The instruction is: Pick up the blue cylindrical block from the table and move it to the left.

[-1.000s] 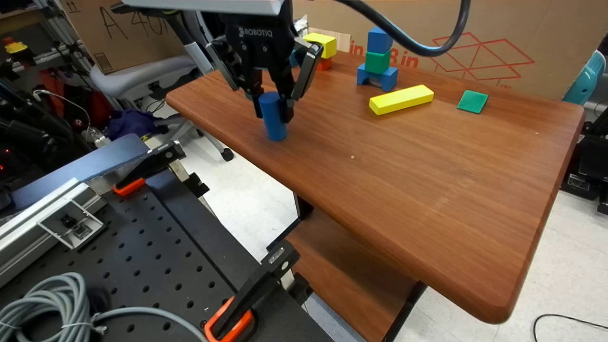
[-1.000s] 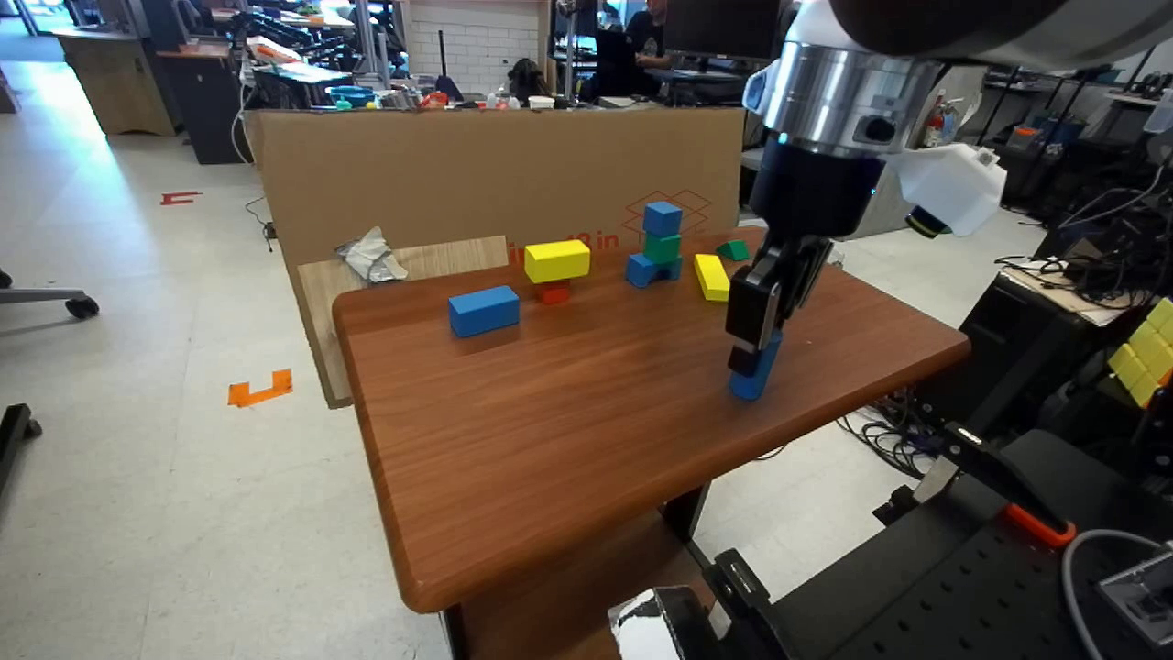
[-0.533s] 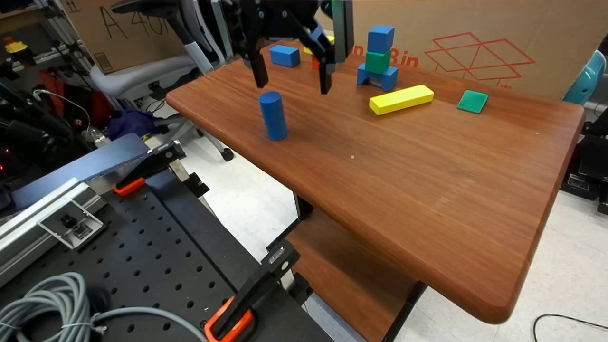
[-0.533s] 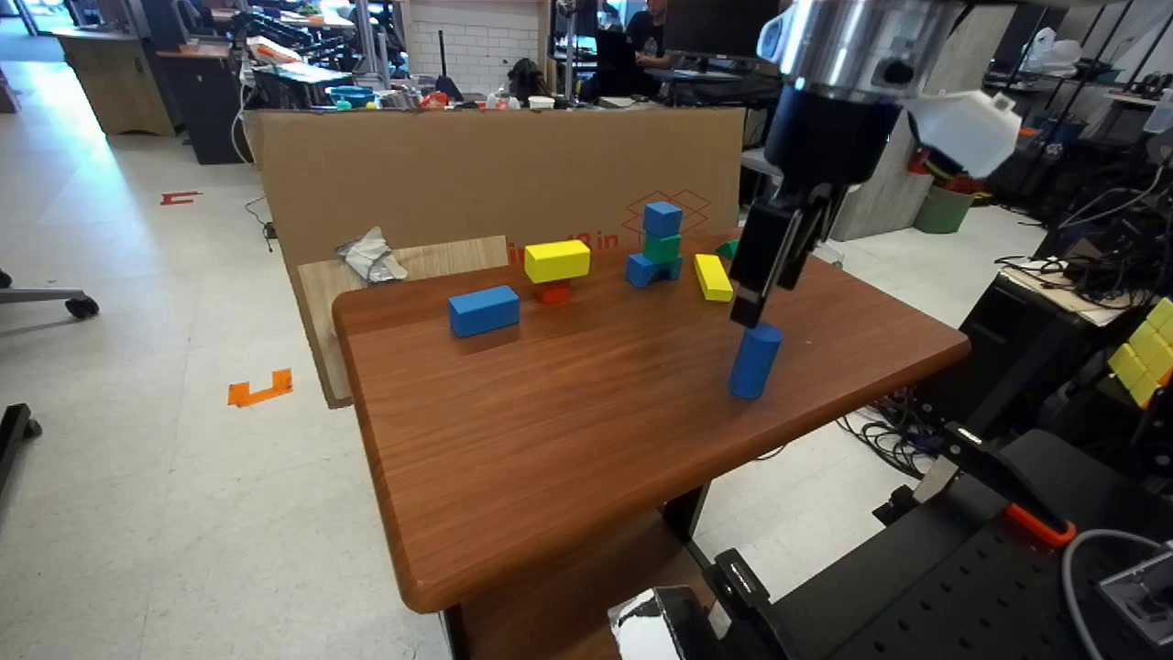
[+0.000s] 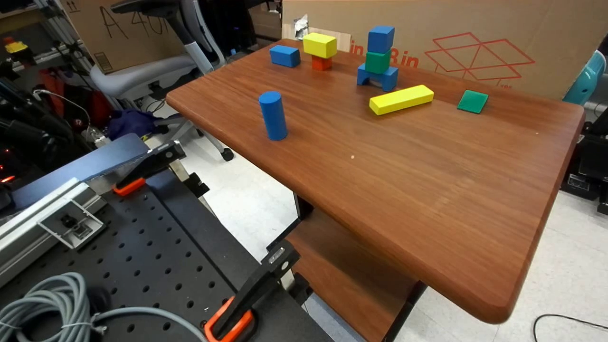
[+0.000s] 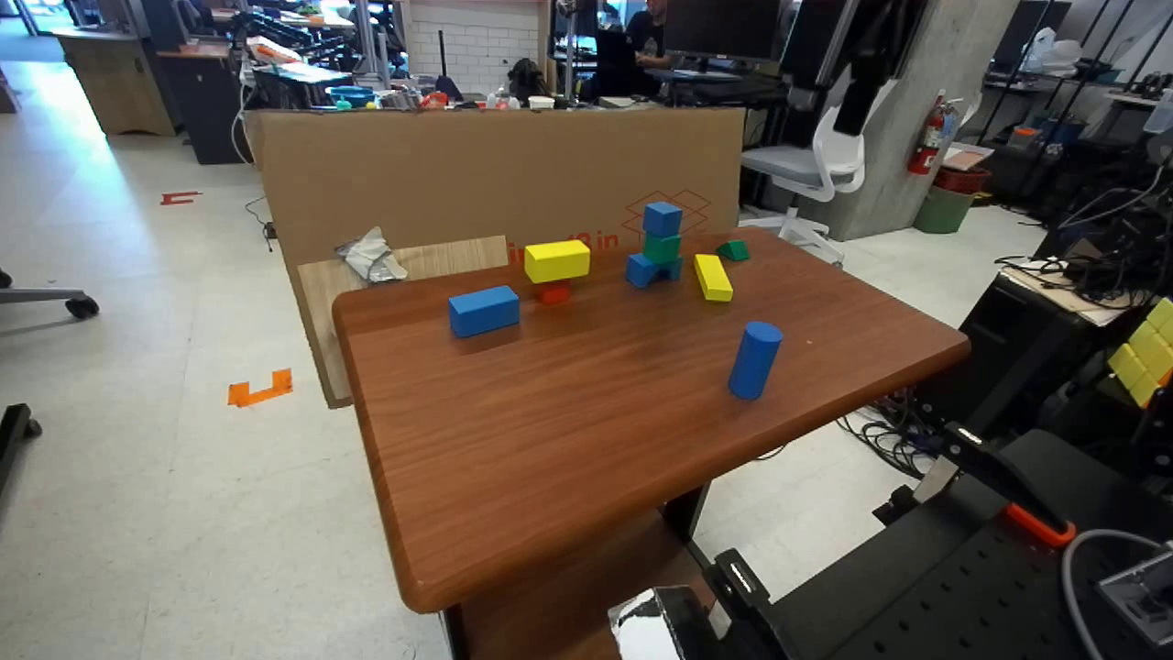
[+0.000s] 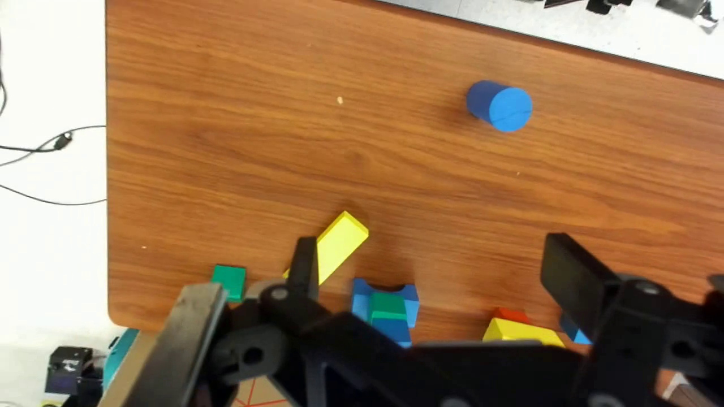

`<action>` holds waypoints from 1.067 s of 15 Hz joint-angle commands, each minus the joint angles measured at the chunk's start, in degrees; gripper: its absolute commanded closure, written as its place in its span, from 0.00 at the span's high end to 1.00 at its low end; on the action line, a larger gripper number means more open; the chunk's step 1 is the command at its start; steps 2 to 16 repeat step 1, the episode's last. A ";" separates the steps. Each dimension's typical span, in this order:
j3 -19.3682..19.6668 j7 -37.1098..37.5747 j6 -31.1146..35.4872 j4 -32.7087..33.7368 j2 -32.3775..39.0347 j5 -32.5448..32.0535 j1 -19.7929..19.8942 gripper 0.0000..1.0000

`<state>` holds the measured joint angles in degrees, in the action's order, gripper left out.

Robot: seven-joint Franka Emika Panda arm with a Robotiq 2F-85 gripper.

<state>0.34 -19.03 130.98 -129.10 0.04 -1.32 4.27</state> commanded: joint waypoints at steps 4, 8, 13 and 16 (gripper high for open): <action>0.98 0.38 -1.33 0.59 -0.42 -0.20 -0.71 1.00; 0.98 0.38 -1.33 0.59 -0.42 -0.20 -0.71 1.00; 0.98 0.38 -1.33 0.59 -0.42 -0.20 -0.71 1.00; 0.98 0.38 -1.33 0.59 -0.42 -0.20 -0.71 1.00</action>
